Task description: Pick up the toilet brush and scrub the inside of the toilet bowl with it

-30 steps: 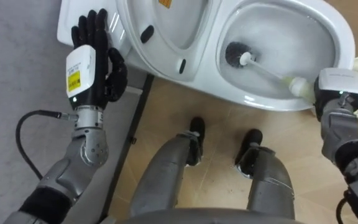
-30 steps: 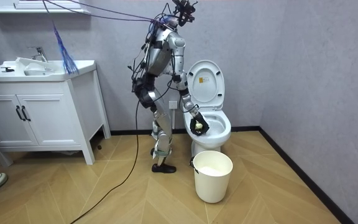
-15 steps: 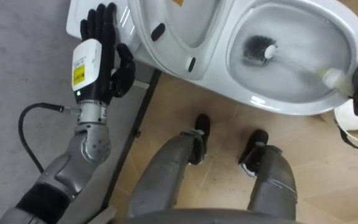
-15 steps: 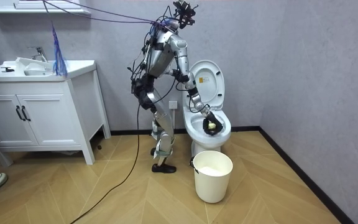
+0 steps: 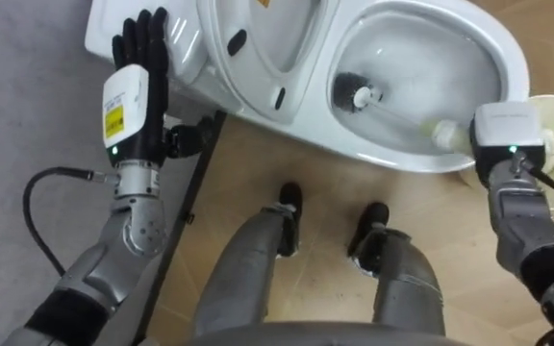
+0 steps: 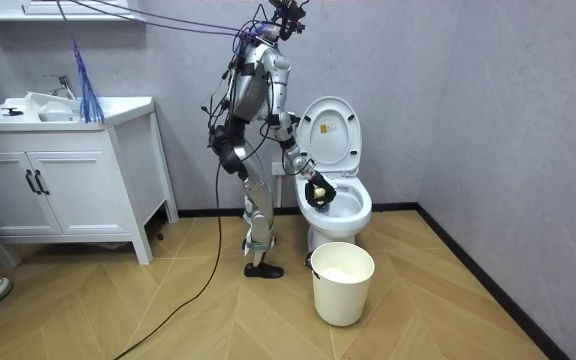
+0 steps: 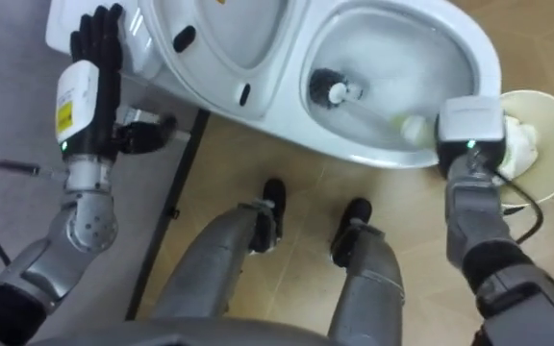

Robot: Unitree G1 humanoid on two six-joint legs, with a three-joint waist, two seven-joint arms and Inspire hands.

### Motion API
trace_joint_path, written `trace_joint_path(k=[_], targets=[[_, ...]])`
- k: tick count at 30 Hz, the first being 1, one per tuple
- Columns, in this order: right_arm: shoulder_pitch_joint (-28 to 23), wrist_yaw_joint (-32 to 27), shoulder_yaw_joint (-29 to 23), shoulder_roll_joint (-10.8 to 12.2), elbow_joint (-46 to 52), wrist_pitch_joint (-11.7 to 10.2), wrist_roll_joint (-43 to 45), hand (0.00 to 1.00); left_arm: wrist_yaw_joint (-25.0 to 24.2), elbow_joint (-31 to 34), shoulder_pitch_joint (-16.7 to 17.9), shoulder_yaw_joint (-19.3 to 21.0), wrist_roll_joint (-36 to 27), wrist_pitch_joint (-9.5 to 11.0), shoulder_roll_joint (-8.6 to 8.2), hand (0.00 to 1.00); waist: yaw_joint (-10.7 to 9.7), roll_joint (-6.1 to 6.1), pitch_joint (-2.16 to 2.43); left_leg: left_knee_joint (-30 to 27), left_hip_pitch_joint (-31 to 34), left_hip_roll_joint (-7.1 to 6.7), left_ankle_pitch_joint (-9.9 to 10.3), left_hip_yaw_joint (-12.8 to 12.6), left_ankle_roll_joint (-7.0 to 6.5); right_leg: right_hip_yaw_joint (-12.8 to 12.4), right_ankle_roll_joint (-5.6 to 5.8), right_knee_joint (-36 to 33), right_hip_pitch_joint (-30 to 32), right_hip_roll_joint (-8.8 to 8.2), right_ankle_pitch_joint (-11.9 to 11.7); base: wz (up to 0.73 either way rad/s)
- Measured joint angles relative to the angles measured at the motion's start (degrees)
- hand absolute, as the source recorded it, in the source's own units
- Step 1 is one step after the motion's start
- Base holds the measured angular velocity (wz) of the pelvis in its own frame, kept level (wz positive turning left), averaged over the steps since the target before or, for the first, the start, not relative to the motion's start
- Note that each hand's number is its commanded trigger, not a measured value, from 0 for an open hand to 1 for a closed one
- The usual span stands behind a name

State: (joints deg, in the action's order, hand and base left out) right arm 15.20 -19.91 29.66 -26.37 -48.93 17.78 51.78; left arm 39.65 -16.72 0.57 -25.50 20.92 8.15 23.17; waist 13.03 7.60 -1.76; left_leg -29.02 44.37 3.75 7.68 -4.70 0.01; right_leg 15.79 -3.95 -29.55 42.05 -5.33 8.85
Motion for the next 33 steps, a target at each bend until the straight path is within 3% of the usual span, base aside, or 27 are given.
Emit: trace_joint_path(k=[3,5,7,10,13,16,20,21,24,27,30,31,33], targets=[[4.06,-1.28,1.83,-1.28,-7.27,-2.47,-5.05,1.0,0.05,-0.96,-0.38,-0.23,-0.28,0.15,0.04,0.0,0.16,0.14,0.0,0.34,-0.12,-0.12,-0.19,-0.04,0.28,-0.1,-0.35,-0.81,0.44,-0.64,0.41,0.04],[6.7,-2.04,2.77,-2.52,-11.59,-5.14,-9.5,1.0,-0.08,-0.57,-0.64,-0.3,-0.32,-0.24,0.11,0.0,-0.07,-0.91,-0.61,0.5,0.04,-0.8,-0.39,-0.12,0.34,-0.35,-0.44,-2.84,1.54,-1.59,1.52,0.18],[9.43,-2.71,1.62,-3.89,-16.06,-8.36,-11.57,1.0,-0.45,1.03,-0.81,-0.23,0.06,-0.8,0.17,0.0,-0.37,-1.7,-0.8,-0.75,1.18,-2.16,-0.46,-0.15,0.24,-0.64,-0.55,-6.83,3.94,-3.56,3.53,0.28],[13.08,-3.41,-1.29,-6.25,-18.49,-10.72,-10.43,1.0,-0.69,2.13,-1.03,0.15,1.52,-1.7,0.25,0.0,-0.74,-2.62,-1.14,-1.87,2.5,-3.44,-0.59,-0.39,0.08,-1.03,-0.56,-10.53,6.26,-5.48,5.18,0.22],[14.71,-3.93,-0.4,-8.26,-18.63,-10.66,-8.32,1.0,-1.63,2.45,-1.5,0.62,1.79,-2.02,0.22,0.0,-0.25,-4.54,-1.24,-2.49,2.46,-3.43,-0.59,-0.72,0.08,-1.35,-0.69,-11.29,6.45,-5.74,5.64,0.03],[14.0,-4.33,1.21,-8.56,-17.43,-9.6,-6.62,1.0,-2.14,3.25,-2.16,0.54,1.99,-2.37,0.23,0.0,-0.15,-5.37,-1.44,-2.51,1.84,-3.21,-0.58,-0.63,0.08,-0.95,-0.69,-10.8,5.5,-5.5,5.63,0.01],[10.55,-4.22,2.97,-5.31,-15.99,-8.85,-2.93,1.0,-2.65,3.27,-2.26,0.52,3.74,-3.14,-0.16,0.0,0.32,-4.37,-1.15,-2.37,1.15,-2.19,-0.57,0.11,0.05,0.74,-0.11,-7.42,2.75,-4.18,4.56,-0.01],[8.57,-3.83,3.84,-3.81,-15.75,-8.48,-1.73,1.0,-3.0,3.27,-2.25,-0.15,3.73,-3.25,-0.73,0.0,0.12,-3.07,-0.89,-2.14,0.89,-1.94,-0.56,0.38,0.01,1.7,0.31,-6.0,1.37,-3.79,4.2,0.23],[5.45,-3.17,1.65,0.57,-15.74,-4.08,-2.86,1.0,-2.67,2.2,-1.2,-0.86,4.72,-3.17,-2.13,0.0,0.02,-0.76,-0.31,0.42,-0.25,-1.97,-0.86,0.46,-0.66,1.75,1.28,-2.57,-0.37,-2.53,2.57,0.0],[4.45,-3.27,0.93,0.75,-16.06,-3.77,-5.23,1.0,-2.6,1.61,-0.24,-1.49,4.59,-3.1,-2.57,0.0,-0.09,1.12,0.25,1.97,-1.2,-2.29,-1.17,-0.12,-1.13,1.32,1.39,-1.2,-0.98,-2.5,1.65,-0.08],[4.72,-3.41,0.66,0.74,-16.56,-3.83,-5.76,1.0,-2.15,0.71,-0.02,-1.4,4.57,-2.87,-2.54,0.0,0.51,1.16,0.24,3.17,-2.19,-2.27,-1.32,-0.92,-1.16,0.36,1.24,-1.01,-0.99,-2.47,1.47,-0.11],[5.61,-3.75,0.81,0.47,-18.2,-4.1,-6.89,1.0,-2.11,0.5,-0.01,-1.43,4.38,-2.97,-2.55,0.0,0.99,0.75,-0.05,3.78,-2.82,-2.27,-1.45,-1.47,-1.0,0.11,1.18,-1.01,-0.99,-2.53,1.51,-0.13],[6.7,-3.84,1.58,-0.48,-19.88,-4.32,-8.9,1.0,-2.23,0.13,-0.01,-1.63,4.36,-3.11,-2.49,0.0,1.53,0.54,-0.2,3.76,-3.0,-2.19,-1.46,-1.75,-0.96,0.09,0.9,-1.24,-0.93,-2.69,1.74,-0.05]])
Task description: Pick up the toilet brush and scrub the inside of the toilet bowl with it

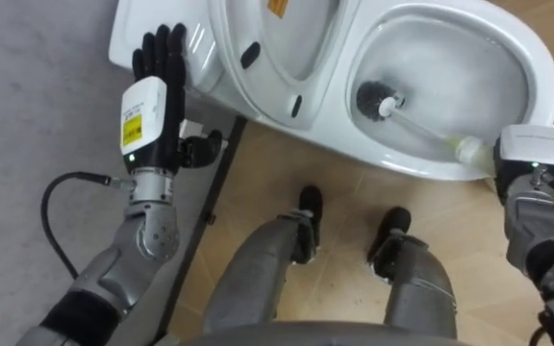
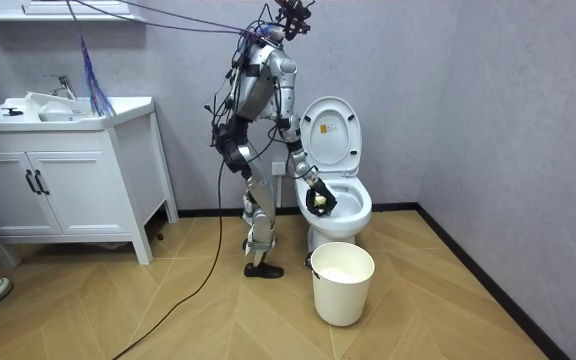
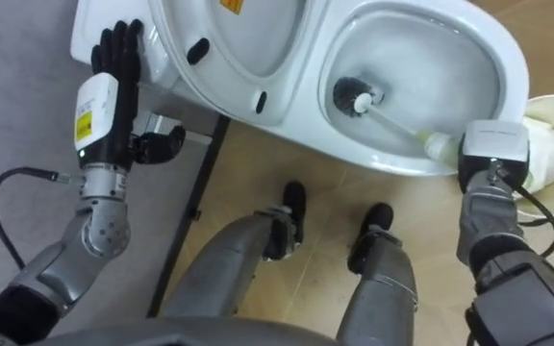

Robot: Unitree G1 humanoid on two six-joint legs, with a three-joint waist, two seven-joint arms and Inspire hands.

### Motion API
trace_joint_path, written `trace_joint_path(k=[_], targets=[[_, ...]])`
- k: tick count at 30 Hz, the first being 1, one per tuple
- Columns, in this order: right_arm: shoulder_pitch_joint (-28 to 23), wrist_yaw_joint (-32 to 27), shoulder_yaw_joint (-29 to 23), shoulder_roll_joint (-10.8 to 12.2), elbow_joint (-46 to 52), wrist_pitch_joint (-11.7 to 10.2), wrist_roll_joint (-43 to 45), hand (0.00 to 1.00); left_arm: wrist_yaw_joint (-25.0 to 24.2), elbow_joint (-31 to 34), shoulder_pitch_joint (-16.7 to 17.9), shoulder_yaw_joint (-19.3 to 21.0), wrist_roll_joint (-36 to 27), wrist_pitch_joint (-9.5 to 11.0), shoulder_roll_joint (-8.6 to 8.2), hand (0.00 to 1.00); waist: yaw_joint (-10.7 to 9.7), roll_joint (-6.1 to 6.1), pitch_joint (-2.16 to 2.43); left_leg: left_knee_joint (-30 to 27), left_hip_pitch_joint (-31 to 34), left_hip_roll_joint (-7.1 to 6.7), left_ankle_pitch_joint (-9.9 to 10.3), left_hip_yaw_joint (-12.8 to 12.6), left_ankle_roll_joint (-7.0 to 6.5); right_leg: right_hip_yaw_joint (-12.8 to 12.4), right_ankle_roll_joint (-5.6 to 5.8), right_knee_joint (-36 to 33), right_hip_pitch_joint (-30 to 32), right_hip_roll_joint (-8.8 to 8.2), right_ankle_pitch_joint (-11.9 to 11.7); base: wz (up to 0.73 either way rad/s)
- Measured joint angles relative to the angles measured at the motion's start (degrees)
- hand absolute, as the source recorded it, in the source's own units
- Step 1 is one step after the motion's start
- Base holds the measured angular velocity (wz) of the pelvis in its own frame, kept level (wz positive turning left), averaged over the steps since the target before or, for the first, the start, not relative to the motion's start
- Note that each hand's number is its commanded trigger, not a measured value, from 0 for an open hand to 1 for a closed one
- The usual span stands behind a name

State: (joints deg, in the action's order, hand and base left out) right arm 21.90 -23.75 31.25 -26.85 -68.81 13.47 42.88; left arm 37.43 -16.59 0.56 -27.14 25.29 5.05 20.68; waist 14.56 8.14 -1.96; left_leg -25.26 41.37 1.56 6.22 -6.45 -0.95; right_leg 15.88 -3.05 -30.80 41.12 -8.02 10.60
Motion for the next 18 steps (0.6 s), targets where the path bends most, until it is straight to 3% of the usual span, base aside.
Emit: trace_joint_path(k=[5,7,10,14,16,18], targets=[[3.03,0.21,-1.39,-2.11,-3.1,-3.26,-1.74,1.0,-0.12,2.03,0.02,0.61,0.28,-0.23,0.14,0.0,-0.11,-1.43,-0.65,-0.41,1.3,-0.87,-0.13,0.06,0.14,-0.25,-0.2,-3.06,2.4,-1.76,1.77,0.1],[3.96,0.76,-1.61,-2.64,-4.05,-5.28,-2.78,1.0,-0.12,4.29,0.64,1.48,0.27,-0.38,0.41,0.0,-0.13,-3.18,-0.99,-1.5,2.48,-1.19,-0.16,0.14,0.15,-1.38,-0.16,-4.64,4.11,-2.02,2.23,0.0],[4.5,0.68,-1.6,-3.53,-4.07,-5.86,-3.15,1.0,-0.35,4.7,0.16,1.66,0.52,-0.42,0.41,0.0,-0.27,-3.46,-1.1,-2.18,3.35,-1.31,-0.16,0.14,0.14,-1.19,-0.12,-5.21,4.82,-2.33,2.34,0.03],[2.74,1.22,-0.79,-2.43,-3.76,-5.78,-3.14,1.0,-0.89,4.35,0.15,1.53,0.52,-0.54,0.41,0.0,-0.5,-3.56,-0.99,-2.14,2.74,-1.35,-0.19,0.08,0.08,-0.79,0.01,-4.76,3.86,-2.43,2.41,0.01],[-0.16,1.14,-1.1,-1.15,-2.48,-4.43,-3.76,1.0,-1.27,4.27,0.2,1.32,0.73,-0.97,0.22,0.0,-0.56,-2.64,-0.39,-2.1,2.28,-1.14,-0.19,0.43,0.08,0.33,0.05,-3.74,2.54,-2.35,2.21,0.05],[-2.46,0.56,-1.43,0.36,-2.41,-3.55,-5.63,1.0,-1.68,4.01,0.5,1.28,0.82,-1.38,-0.39,0.0,-0.73,-2.0,-0.09,-2.01,1.48,-0.96,-0.19,1.06,0.08,1.1,0.17,-2.36,0.78,-1.89,1.91,0.12]])
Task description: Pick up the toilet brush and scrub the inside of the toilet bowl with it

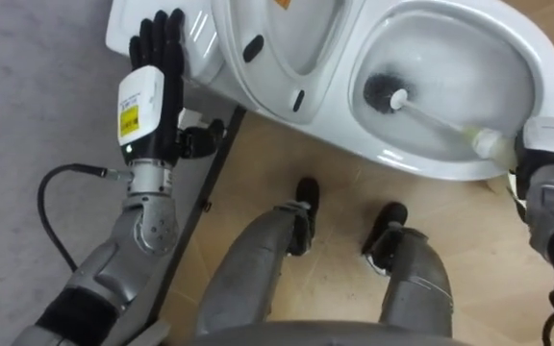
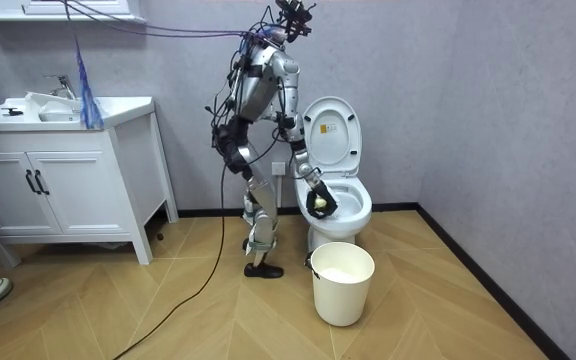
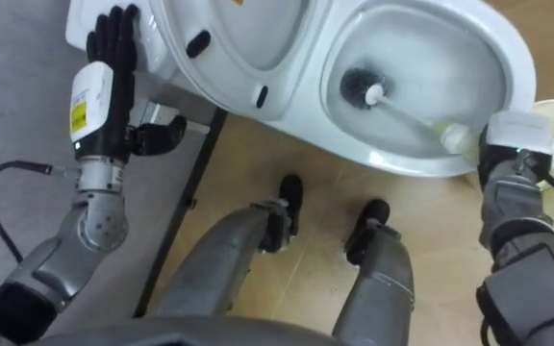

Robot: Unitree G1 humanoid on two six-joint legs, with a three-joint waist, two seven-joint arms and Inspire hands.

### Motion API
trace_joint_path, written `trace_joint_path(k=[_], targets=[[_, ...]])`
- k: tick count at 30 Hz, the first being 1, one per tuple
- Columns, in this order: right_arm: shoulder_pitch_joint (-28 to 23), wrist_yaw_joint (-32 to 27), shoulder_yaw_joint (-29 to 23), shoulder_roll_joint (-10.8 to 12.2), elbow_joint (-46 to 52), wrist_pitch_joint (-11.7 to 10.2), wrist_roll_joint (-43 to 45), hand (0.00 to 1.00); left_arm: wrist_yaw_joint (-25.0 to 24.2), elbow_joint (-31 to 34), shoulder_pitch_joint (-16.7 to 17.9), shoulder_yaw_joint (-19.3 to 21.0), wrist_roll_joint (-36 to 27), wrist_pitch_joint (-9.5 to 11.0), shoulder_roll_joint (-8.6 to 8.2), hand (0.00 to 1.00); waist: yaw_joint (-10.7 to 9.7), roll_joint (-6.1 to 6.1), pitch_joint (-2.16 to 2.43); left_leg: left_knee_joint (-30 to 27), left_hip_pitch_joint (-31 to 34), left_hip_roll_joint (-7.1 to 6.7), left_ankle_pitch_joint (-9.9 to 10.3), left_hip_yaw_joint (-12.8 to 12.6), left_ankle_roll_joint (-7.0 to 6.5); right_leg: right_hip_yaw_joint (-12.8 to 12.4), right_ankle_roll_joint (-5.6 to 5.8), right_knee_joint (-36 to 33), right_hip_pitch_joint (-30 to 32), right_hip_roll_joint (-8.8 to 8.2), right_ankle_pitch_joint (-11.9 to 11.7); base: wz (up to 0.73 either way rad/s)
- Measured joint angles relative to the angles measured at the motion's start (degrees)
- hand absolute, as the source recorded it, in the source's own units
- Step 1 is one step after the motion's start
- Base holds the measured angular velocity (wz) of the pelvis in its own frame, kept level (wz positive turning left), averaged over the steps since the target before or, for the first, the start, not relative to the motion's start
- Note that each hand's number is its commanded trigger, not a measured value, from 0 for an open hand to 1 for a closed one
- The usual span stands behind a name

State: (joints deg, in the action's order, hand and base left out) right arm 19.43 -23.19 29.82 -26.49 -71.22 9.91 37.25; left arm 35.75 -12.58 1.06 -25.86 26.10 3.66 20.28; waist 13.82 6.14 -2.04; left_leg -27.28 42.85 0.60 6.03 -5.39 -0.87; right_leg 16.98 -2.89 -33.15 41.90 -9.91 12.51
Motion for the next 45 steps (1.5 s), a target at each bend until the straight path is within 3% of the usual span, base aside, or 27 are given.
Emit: trace_joint_path(k=[4,11,15,17,19,23,24,28,30,34,38,41,45], targets=[[-4.2,-1.84,-2.99,3.39,-0.07,0.48,-4.16,1.0,-0.39,-0.6,2.52,-0.09,1.78,-1.65,-1.26,0.0,-1.28,1.54,0.84,2.47,-2.87,-0.59,0.03,0.5,-0.06,0.5,0.78,1.73,-2.86,0.38,0.04,0.1],[-7.61,-2.15,-4.12,4.19,-0.15,0.04,-7.24,1.0,-2.1,-4.93,7.33,0.48,-0.99,-1.74,-1.27,0.0,-0.95,2.55,1.18,5.97,-8.93,-0.63,0.04,-0.6,-0.1,-0.2,0.94,3.63,-7.59,0.52,0.35,-0.06],[-9.32,-0.17,-4.25,4.17,-0.16,-0.51,-7.14,1.0,-5.74,-8.46,9.91,1.76,-11.14,-1.65,-1.41,0.0,-1.22,2.23,1.01,6.68,-12.59,-1.05,0.04,-0.84,-0.09,-0.61,1.06,3.62,-10.78,0.05,1.56,-0.03],[-9.78,0.69,-4.37,4.38,-0.16,-0.59,-7.03,1.0,-9.28,-12.69,10.18,2.81,-16.1,-2.66,-1.55,0.0,-1.42,1.71,0.81,7.08,-13.98,-1.12,0.04,-0.78,-0.08,-0.3,1.03,3.73,-12.17,-0.05,2.0,0.06],[-10.11,2.02,-6.37,5.64,-0.21,-1.28,-6.91,1.0,-12.95,-17.26,12.17,5.37,-22.89,-4.55,-1.93,0.0,-2.85,0.14,0.48,7.69,-15.15,-0.89,0.03,-0.7,-0.05,0.24,0.98,4.57,-13.78,0.1,2.21,0.11],[-12.07,2.54,-10.23,6.6,-0.03,-1.94,-7.74,1.0,-16.65,-20.12,15.0,9.08,-31.93,-5.14,-2.11,0.0,-3.92,-1.61,0.1,7.67,-17.53,-0.41,0.14,0.85,0.13,2.38,1.09,7.88,-18.58,1.08,1.91,0.22],[-12.72,2.57,-11.32,6.95,0.11,-2.38,-7.97,1.0,-17.38,-20.95,15.58,10.1,-32.89,-5.13,-2.21,0.0,-3.97,-2.55,0.12,7.89,-18.63,-0.31,0.16,0.83,0.16,2.79,1.23,9.02,-20.38,1.43,1.85,0.23],[-16.68,2.78,-13.6,8.02,1.47,-2.68,-7.62,1.0,-19.18,-25.06,17.66,13.27,-33.43,-5.19,-4.15,0.0,-3.95,-4.42,0.56,9.21,-24.99,-0.16,0.78,0.97,0.94,3.71,2.04,13.31,-28.14,2.36,1.41,0.08],[-18.46,2.91,-15.2,8.94,2.06,-2.8,-6.01,1.0,-19.43,-27.77,18.88,15.47,-33.46,-5.37,-5.67,0.0,-4.06,-4.61,0.74,10.58,-28.81,-0.12,1.39,0.95,1.21,3.62,2.42,15.37,-31.9,3.06,1.18,-0.07],[-23.81,3.46,-18.24,11.31,3.99,-2.92,-5.68,1.0,-19.7,-32.44,21.59,21.32,-33.35,-6.45,-8.71,0.0,-4.21,-5.93,1.77,14.52,-36.56,-0.19,2.08,0.87,1.31,3.63,3.1,18.8,-39.13,3.95,1.05,-0.05],[-26.6,5.13,-21.31,12.89,4.9,-3.03,-4.79,1.0,-19.73,-32.57,22.99,25.7,-33.28,-7.85,-10.77,0.0,-5.71,-6.86,1.78,16.36,-40.92,-0.29,2.08,0.84,1.32,3.56,3.31,19.78,-42.91,3.94,1.18,-0.02],[-28.35,5.55,-23.01,13.31,4.95,-3.02,-5.26,1.0,-19.68,-32.73,22.61,26.93,-33.31,-8.42,-10.92,0.0,-7.13,-7.56,1.77,16.66,-43.21,-0.26,2.1,0.84,1.33,3.03,3.32,20.64,-45.31,4.0,1.2,-0.1],[-29.34,5.69,-27.04,13.73,5.25,-2.89,-5.09,1.0,-19.75,-34.37,21.2,29.07,-33.27,-8.42,-10.97,0.0,-8.07,-7.64,1.78,17.87,-45.81,0.44,2.6,0.14,1.97,0.31,3.16,20.48,-45.99,4.79,1.13,-0.33]])
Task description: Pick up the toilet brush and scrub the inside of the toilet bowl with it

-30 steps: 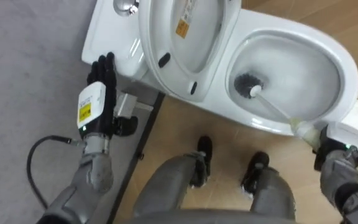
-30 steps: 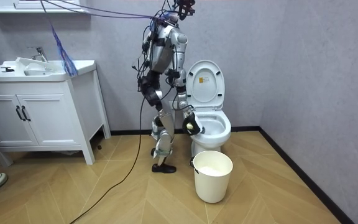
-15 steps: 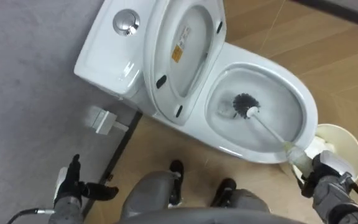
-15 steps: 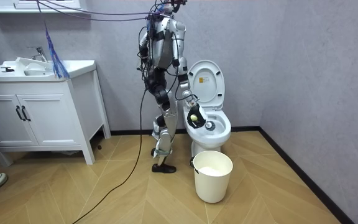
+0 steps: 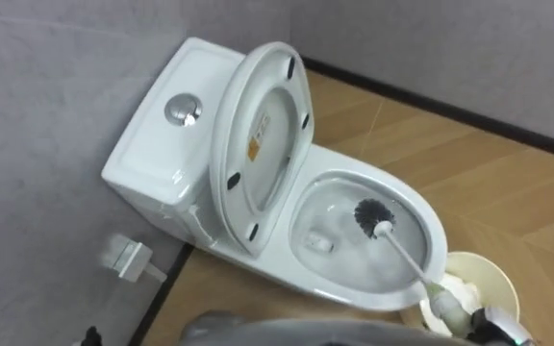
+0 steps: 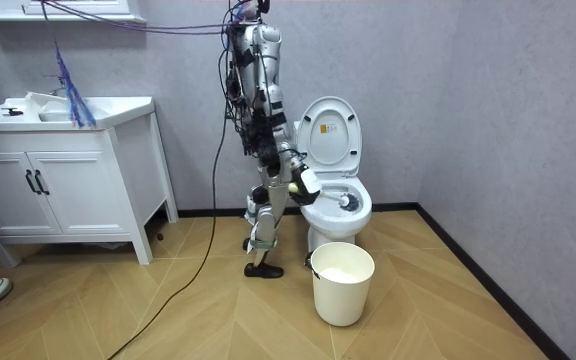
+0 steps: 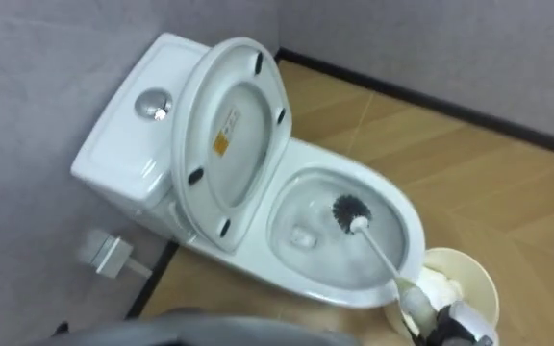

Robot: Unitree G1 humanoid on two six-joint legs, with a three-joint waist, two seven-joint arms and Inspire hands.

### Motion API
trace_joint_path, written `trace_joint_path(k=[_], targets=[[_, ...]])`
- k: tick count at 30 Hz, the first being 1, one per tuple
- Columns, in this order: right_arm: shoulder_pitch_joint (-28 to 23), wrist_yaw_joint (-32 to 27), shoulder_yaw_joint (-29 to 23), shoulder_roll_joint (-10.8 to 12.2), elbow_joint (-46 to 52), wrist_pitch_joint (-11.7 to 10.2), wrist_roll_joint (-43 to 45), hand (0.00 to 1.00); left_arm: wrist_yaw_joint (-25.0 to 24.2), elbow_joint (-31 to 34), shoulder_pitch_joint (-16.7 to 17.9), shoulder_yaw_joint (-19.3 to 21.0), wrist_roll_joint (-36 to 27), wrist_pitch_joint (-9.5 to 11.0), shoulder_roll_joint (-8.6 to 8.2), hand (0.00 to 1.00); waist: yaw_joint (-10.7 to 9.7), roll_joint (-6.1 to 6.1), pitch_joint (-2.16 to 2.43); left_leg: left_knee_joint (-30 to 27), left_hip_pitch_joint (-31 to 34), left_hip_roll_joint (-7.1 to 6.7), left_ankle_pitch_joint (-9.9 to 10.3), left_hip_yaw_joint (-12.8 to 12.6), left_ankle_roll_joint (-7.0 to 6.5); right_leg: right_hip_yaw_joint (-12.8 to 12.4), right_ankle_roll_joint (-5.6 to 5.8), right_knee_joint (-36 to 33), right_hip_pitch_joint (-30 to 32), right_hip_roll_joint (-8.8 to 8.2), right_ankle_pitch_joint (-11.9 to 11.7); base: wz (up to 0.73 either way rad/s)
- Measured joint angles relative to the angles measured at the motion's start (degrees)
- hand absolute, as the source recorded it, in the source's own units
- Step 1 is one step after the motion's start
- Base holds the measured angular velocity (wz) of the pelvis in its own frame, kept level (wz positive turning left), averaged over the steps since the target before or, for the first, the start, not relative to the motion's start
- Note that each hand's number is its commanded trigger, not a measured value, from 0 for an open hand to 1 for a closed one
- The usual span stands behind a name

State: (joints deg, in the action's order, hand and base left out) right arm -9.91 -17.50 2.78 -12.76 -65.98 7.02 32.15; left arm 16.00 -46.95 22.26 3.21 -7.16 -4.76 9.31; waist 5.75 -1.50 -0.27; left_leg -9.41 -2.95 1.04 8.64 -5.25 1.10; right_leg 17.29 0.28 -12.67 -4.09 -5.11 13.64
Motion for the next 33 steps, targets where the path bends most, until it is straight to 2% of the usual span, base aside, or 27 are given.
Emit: trace_joint_path(k=[3,5,6,8,9,12,16,19,22,27,33], targets=[[-1.45,0.07,-1.4,1.25,0.88,0.07,0.84,1.0,-0.1,-1.49,-1.3,1.7,0.28,-0.09,-0.05,0.0,-0.84,-0.31,0.04,0.12,-0.98,0.56,0.63,-1.48,0.17,-1.73,-0.22,-0.03,-0.05,0.67,-0.22,-0.32],[-2.61,-0.29,-2.46,1.91,1.8,-0.1,1.65,1.0,-0.3,-2.35,-2.49,2.54,0.56,-0.15,-0.51,0.0,-1.16,0.22,-0.15,0.13,-1.55,0.94,1.19,-2.59,0.22,-2.96,-0.25,0.0,-0.06,1.37,-0.42,-0.35],[-2.84,-0.68,-2.45,2.23,1.81,-0.19,1.48,1.0,-0.31,-2.95,-3.03,2.48,0.41,-0.11,-0.59,0.0,-1.97,0.4,-0.13,0.13,-1.81,1.16,1.65,-2.65,0.27,-3.36,-0.25,0.06,-0.15,1.61,-0.52,-0.21],[-3.08,-1.56,-2.53,2.81,1.84,-0.48,1.1,1.0,-0.31,-4.27,-4.24,2.28,0.41,0.05,-0.59,0.0,-2.99,0.7,0.01,0.19,-2.12,1.24,1.72,-3.07,0.28,-3.96,-0.25,0.03,-0.07,1.75,-0.6,-0.22],[-3.12,-2.08,-2.93,2.98,1.84,-1.04,0.92,1.0,-0.36,-4.96,-4.9,2.17,0.4,0.1,-0.76,0.0,-3.16,0.85,-0.05,0.64,-2.76,1.43,1.76,-4.17,0.33,-5.14,-0.31,0.02,0.03,2.02,-0.78,-0.42],[-3.22,-3.31,-4.13,3.15,2.1,-2.61,0.94,1.0,-0.68,-5.45,-5.26,2.21,0.43,0.51,-1.14,0.0,-4.07,1.61,0.21,1.18,-4.0,1.64,2.08,-5.78,0.4,-7.12,-0.29,0.0,0.08,2.4,-0.93,-0.39],[-4.49,-4.42,-4.2,3.51,3.55,-3.28,1.05,1.0,-1.87,-5.39,-6.45,2.23,0.55,0.95,-1.22,0.0,-4.35,2.75,0.33,1.86,-5.39,1.68,2.42,-6.78,0.4,-9.58,-0.17,-0.01,0.1,2.78,-1.03,-0.3],[-5.19,-4.88,-4.85,4.46,3.55,-3.4,1.4,1.0,-2.76,-5.35,-6.98,2.26,0.55,1.02,-1.26,0.0,-5.56,2.95,0.37,1.88,-5.95,1.6,2.46,-7.01,0.39,-10.82,-0.16,-0.06,0.13,2.85,-1.03,-0.22],[-5.7,-4.88,-5.3,4.71,3.65,-3.92,1.39,1.0,-3.39,-5.41,-6.98,2.27,0.57,1.02,-1.35,0.0,-5.74,2.92,0.36,1.86,-6.23,1.51,2.45,-7.0,0.39,-11.68,-0.12,-0.04,0.13,2.89,-1.04,-0.17],[-5.8,-5.15,-6.19,5.02,3.64,-4.32,1.42,1.0,-4.09,-5.56,-6.95,2.22,0.58,1.02,-1.42,0.0,-7.2,2.87,0.35,1.86,-6.27,1.49,2.45,-7.01,0.39,-12.15,-0.09,0.02,0.23,2.98,-1.01,-0.04],[-5.63,-7.09,-6.51,5.5,3.57,-4.53,1.54,1.0,-4.34,-5.77,-6.7,2.19,2.28,1.08,-1.42,0.0,-7.06,2.6,0.38,1.86,-6.43,1.5,2.45,-7.02,0.39,-12.37,-0.09,0.06,0.23,3.02,-1.02,-0.01]])
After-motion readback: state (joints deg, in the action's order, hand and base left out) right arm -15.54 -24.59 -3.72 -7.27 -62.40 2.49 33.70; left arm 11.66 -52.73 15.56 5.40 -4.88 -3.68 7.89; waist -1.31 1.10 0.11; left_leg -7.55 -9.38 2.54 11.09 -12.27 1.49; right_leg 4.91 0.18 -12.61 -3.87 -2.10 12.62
